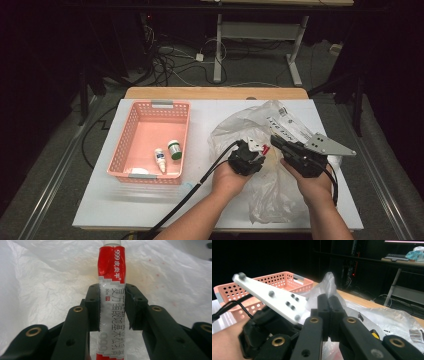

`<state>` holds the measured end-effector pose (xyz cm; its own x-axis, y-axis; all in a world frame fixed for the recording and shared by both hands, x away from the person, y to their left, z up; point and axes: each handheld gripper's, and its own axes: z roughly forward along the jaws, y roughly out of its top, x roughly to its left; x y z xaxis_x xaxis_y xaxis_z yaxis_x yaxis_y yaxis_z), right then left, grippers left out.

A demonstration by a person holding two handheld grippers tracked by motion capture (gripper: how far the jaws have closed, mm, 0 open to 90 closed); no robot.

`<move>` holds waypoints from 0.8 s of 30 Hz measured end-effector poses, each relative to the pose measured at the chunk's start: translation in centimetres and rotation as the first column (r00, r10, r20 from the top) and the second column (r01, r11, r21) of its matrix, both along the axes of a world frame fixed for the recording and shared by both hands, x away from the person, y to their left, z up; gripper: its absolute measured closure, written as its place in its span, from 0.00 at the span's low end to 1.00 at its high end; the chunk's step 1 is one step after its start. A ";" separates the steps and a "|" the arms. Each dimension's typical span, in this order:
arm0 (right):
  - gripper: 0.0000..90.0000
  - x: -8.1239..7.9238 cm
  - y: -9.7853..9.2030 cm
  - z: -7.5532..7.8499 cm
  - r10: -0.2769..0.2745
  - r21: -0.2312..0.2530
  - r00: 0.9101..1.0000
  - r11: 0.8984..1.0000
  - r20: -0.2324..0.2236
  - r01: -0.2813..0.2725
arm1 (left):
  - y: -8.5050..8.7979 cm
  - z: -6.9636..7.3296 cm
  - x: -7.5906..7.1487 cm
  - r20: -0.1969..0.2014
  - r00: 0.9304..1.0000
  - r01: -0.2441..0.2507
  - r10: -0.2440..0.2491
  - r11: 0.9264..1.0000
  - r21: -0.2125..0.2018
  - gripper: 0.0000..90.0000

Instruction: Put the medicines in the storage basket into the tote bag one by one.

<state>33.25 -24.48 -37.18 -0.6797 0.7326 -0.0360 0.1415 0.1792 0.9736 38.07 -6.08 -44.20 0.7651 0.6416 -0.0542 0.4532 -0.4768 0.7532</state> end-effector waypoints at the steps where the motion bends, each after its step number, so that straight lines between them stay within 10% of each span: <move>1: 1.00 0.0 0.0 0.0 -0.001 0.002 1.000 1.000 0.000 0.001 | 0.0 -0.1 0.1 0.006 1.000 -0.002 0.002 1.000 0.007 0.73; 13: 1.00 0.1 -0.3 -0.2 -0.004 0.002 1.000 1.000 -0.005 0.004 | -0.5 -1.3 1.0 -0.025 1.000 -0.011 0.011 1.000 -0.020 0.72; 24: 1.00 0.2 -0.1 -0.3 -0.002 0.001 1.000 1.000 -0.016 0.002 | 0.0 -0.6 -0.3 -0.036 0.997 0.059 -0.061 0.996 -0.061 0.45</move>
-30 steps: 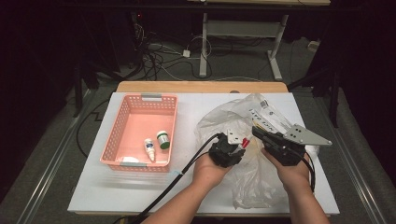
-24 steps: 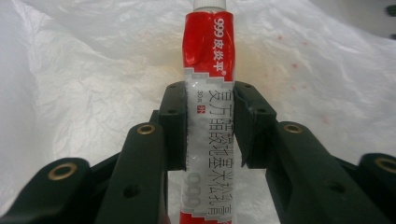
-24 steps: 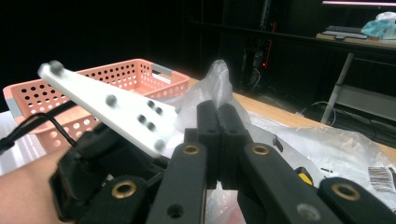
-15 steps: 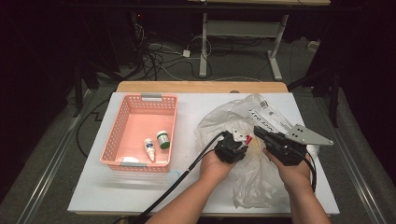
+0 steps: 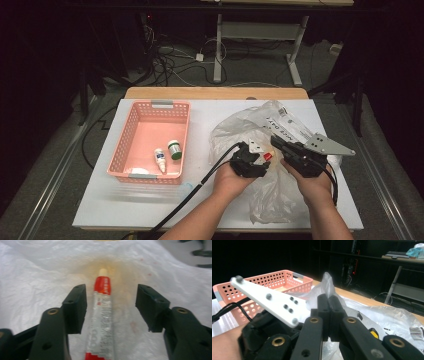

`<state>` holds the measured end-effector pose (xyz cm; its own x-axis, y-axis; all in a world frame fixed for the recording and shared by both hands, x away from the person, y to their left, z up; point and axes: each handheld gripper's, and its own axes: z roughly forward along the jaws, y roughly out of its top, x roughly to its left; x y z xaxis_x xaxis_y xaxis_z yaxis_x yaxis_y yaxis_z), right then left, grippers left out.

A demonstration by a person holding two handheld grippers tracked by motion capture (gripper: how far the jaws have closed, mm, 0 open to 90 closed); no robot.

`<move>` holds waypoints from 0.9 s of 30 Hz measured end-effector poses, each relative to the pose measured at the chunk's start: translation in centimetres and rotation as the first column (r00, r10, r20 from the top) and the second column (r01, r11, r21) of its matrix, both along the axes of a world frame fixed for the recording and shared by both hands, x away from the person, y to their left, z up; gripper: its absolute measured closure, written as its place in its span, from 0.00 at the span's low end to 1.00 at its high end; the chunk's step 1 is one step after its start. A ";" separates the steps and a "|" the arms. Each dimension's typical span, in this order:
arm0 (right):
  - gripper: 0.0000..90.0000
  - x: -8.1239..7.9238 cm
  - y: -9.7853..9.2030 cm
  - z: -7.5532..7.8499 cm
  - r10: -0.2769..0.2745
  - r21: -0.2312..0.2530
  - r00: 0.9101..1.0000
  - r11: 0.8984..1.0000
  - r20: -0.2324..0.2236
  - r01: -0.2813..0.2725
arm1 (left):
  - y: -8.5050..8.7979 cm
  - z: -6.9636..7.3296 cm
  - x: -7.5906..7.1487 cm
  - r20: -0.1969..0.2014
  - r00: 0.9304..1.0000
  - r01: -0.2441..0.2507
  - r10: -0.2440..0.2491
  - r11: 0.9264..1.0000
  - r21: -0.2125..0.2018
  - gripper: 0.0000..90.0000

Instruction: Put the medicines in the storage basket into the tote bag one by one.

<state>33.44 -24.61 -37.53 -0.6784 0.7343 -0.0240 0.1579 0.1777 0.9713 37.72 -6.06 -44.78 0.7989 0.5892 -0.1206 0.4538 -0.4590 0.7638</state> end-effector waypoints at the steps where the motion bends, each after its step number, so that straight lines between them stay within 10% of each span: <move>1: 1.00 0.0 0.0 0.0 -0.001 0.000 1.000 1.000 -0.002 0.001 | 0.2 0.1 -0.2 -0.001 1.000 0.004 -0.004 1.000 -0.009 0.44; 19: 1.00 -0.1 0.0 -0.1 0.000 -0.004 1.000 1.000 -0.007 0.000 | 4.3 0.4 -4.8 -0.014 0.994 0.110 -0.111 0.991 -0.073 0.00; 27: 1.00 -0.1 0.1 0.0 0.002 -0.011 1.000 1.000 0.001 -0.002 | 6.7 0.8 -6.0 0.013 0.996 0.090 -0.089 0.993 -0.076 0.00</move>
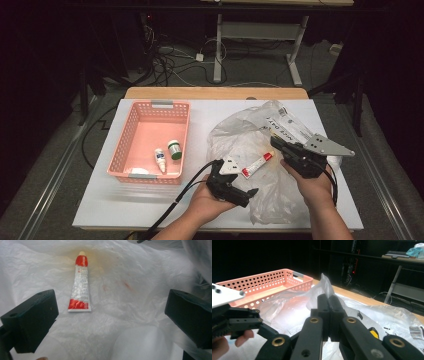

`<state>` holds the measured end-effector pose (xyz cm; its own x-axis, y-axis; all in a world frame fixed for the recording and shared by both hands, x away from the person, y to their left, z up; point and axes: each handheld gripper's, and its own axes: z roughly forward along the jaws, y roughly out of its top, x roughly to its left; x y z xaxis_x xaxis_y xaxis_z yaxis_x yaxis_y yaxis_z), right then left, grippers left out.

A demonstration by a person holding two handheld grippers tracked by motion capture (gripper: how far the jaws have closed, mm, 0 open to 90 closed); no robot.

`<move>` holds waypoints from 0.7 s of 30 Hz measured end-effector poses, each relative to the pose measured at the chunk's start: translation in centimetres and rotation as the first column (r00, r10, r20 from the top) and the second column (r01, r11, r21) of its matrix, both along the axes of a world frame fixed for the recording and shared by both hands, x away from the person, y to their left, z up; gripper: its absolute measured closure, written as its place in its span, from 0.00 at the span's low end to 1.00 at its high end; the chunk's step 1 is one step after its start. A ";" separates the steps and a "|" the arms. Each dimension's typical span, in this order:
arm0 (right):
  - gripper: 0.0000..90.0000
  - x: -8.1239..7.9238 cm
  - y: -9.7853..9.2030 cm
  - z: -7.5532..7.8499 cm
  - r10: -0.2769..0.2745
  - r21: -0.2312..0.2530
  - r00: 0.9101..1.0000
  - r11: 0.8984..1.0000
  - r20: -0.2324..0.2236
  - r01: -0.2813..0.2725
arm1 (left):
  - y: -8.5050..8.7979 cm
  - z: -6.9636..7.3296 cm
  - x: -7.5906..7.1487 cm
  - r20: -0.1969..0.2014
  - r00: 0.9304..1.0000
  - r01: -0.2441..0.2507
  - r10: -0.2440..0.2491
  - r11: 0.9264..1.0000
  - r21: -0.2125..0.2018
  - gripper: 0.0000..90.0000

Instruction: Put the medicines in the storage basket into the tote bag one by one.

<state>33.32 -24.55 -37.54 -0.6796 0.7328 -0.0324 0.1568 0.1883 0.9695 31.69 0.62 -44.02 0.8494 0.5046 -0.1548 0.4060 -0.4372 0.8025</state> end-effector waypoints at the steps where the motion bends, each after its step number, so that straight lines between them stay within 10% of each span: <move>1: 1.00 0.0 0.0 0.0 -0.002 0.003 1.000 1.000 0.001 0.002 | 0.3 0.0 -0.2 0.003 1.000 0.003 -0.003 1.000 0.003 0.00; 21: 1.00 0.0 -0.2 0.0 -0.009 -0.003 1.000 1.000 0.003 0.009 | 6.1 1.9 -2.2 0.018 0.999 -0.048 0.048 0.999 -0.014 0.00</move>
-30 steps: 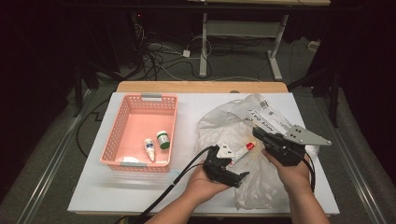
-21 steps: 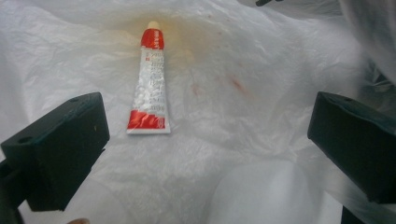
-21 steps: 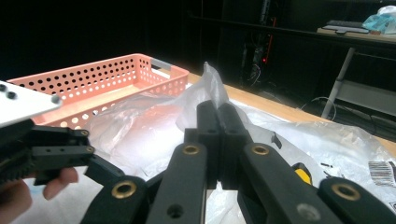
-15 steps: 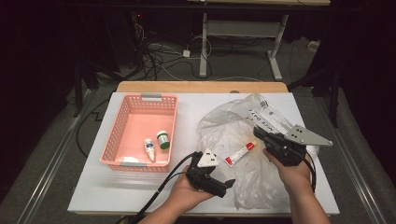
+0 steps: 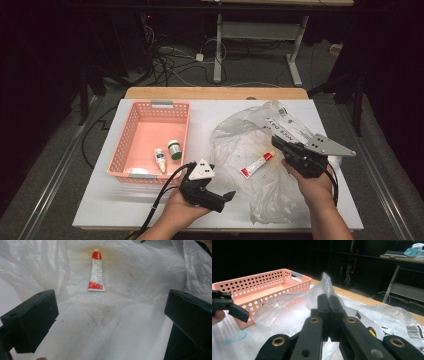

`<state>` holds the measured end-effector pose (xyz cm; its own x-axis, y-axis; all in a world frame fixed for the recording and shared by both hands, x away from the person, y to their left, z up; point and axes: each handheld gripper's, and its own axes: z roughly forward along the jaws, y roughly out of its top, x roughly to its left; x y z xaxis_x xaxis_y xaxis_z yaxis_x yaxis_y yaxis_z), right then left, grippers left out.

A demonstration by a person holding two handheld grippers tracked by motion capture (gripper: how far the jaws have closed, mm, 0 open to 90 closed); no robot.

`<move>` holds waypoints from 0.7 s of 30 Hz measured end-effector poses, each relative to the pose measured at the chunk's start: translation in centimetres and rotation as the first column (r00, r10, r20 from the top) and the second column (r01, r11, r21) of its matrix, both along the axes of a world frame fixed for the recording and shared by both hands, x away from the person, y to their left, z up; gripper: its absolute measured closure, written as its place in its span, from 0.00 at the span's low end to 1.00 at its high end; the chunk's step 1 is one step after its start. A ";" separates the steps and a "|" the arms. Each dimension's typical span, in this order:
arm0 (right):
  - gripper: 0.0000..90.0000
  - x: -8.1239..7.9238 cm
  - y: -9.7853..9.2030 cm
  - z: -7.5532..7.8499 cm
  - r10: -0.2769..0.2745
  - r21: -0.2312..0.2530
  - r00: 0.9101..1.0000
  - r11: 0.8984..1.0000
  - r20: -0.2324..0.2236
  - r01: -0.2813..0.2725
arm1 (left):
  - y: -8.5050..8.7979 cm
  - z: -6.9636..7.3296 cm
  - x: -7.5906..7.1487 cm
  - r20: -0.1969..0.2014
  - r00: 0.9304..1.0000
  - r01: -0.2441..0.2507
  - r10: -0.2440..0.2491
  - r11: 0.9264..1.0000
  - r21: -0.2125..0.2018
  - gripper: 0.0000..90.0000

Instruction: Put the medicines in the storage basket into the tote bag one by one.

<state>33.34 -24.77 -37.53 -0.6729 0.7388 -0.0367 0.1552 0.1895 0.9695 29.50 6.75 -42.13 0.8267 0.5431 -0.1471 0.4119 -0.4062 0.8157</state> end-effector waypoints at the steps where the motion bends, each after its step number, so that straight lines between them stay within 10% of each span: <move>1: 1.00 0.0 0.0 0.0 -0.001 0.001 1.000 1.000 -0.003 0.001 | 0.2 0.1 0.0 0.002 1.000 -0.006 0.006 1.000 0.001 0.00; 21: 1.00 -0.2 -0.4 0.2 -0.006 0.013 1.000 1.000 0.003 0.006 | 6.6 1.6 1.3 0.010 0.988 -0.152 0.152 0.988 0.009 0.00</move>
<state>33.13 -25.14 -37.28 -0.6686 0.7431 -0.0291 0.1537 0.1764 0.9722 30.84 13.39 -40.50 0.7358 0.6639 -0.1337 0.4617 -0.3474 0.8162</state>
